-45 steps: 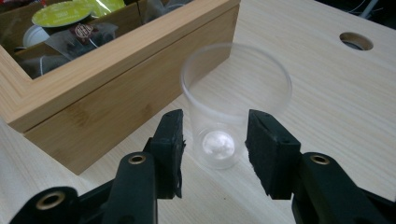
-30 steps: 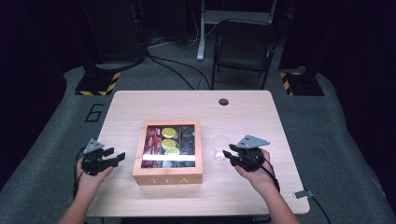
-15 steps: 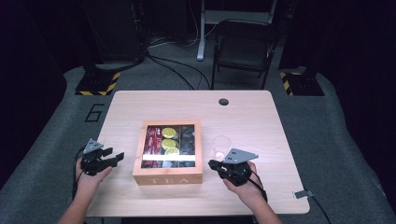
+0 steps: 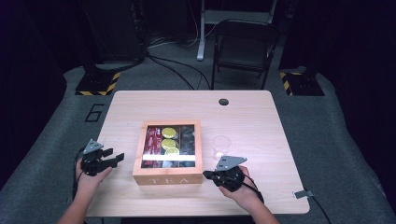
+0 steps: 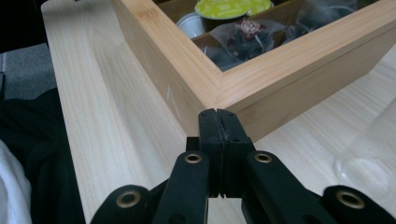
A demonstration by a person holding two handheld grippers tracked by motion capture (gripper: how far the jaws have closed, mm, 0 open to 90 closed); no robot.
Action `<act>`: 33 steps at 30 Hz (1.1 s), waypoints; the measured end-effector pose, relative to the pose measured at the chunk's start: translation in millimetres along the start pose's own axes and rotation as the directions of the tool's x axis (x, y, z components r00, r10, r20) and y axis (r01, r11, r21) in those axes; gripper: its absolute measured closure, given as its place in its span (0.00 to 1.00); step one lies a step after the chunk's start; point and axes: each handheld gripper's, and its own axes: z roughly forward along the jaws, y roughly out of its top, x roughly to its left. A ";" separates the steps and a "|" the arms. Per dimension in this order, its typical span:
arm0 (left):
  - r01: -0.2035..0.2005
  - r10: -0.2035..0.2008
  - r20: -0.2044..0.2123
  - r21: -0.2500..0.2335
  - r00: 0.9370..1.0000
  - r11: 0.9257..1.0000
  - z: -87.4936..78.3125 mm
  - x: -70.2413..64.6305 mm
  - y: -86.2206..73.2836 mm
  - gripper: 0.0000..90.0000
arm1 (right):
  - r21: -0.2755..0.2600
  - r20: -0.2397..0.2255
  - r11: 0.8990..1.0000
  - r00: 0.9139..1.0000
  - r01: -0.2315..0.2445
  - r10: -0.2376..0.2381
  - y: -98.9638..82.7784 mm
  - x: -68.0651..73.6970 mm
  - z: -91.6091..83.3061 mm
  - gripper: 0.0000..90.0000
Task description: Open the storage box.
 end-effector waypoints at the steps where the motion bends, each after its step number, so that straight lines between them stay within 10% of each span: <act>1: 0.001 -0.001 0.000 0.001 1.000 1.000 0.1 0.1 -0.2 0.44 | 0.012 -0.002 1.000 1.000 -0.003 0.003 -0.9 0.3 1.8 1.00; 33: 0.000 0.000 0.005 0.018 1.000 1.000 -2.0 1.6 -1.9 0.44 | 0.055 -0.001 0.998 1.000 0.016 -0.016 -3.3 -0.3 11.3 0.99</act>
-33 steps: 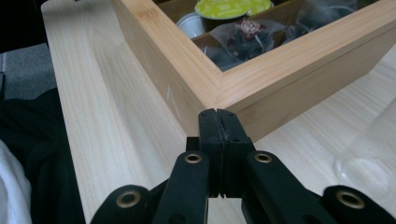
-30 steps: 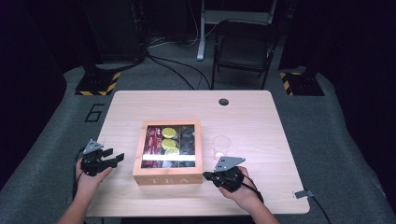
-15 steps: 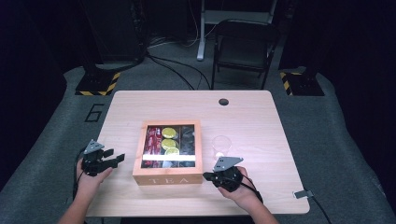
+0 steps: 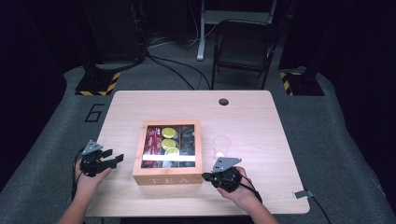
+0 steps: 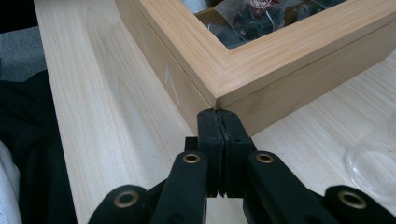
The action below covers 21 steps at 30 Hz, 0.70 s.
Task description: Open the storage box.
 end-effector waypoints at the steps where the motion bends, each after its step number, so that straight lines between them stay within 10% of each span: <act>1: 0.001 -0.001 -0.001 -0.003 1.000 1.000 0.2 -0.3 -0.2 0.44 | 0.000 0.000 1.000 1.000 0.000 0.000 0.0 0.0 0.0 0.99; 21: 0.017 -0.018 -0.029 -0.025 0.999 1.000 -25.4 -3.6 -13.1 0.44 | -0.034 -0.061 0.998 0.997 -0.045 0.043 19.4 -8.0 4.2 0.98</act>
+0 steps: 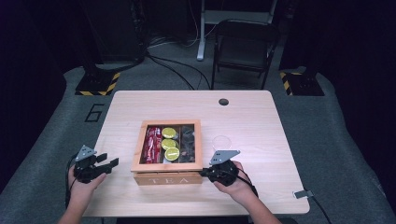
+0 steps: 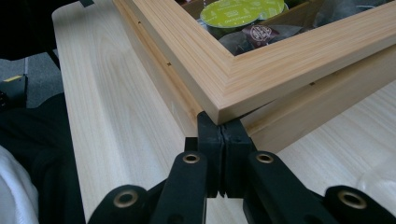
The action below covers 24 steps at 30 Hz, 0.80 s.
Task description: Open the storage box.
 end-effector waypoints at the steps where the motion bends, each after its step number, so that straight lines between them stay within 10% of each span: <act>1: -0.001 0.001 -0.002 -0.010 1.000 1.000 -1.6 -1.3 -0.6 0.44 | 0.006 0.002 1.000 1.000 -0.006 0.006 1.3 0.6 0.9 0.98; 24: -0.109 0.115 0.085 -0.071 0.990 0.991 -19.4 -38.5 6.3 0.43 | -0.028 0.032 1.000 0.999 -0.002 0.003 15.3 0.8 0.1 0.94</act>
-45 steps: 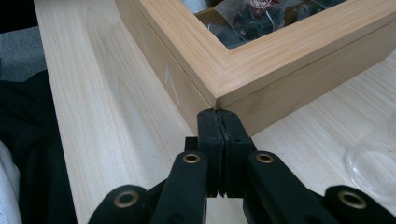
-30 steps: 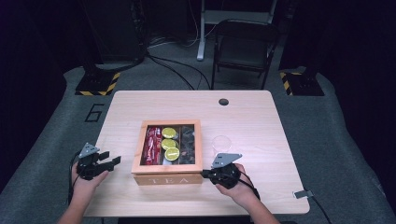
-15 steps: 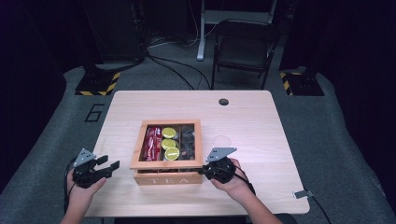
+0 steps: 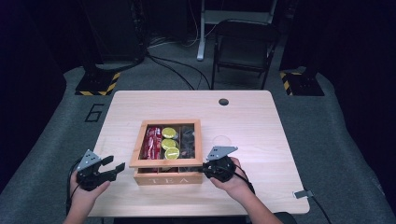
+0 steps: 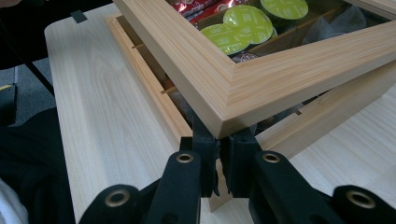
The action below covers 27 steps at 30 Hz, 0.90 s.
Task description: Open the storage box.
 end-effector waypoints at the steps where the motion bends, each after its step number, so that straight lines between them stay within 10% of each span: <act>1: -0.008 0.008 0.006 0.002 1.000 1.000 0.2 -1.4 1.0 0.43 | -0.003 0.002 1.000 1.000 -0.004 0.004 -0.1 0.4 -0.1 0.94; 27: -0.124 0.125 0.088 -0.015 0.988 0.992 8.1 -42.2 19.6 0.44 | -0.035 0.005 0.999 1.000 -0.021 0.021 1.2 0.4 -3.0 0.94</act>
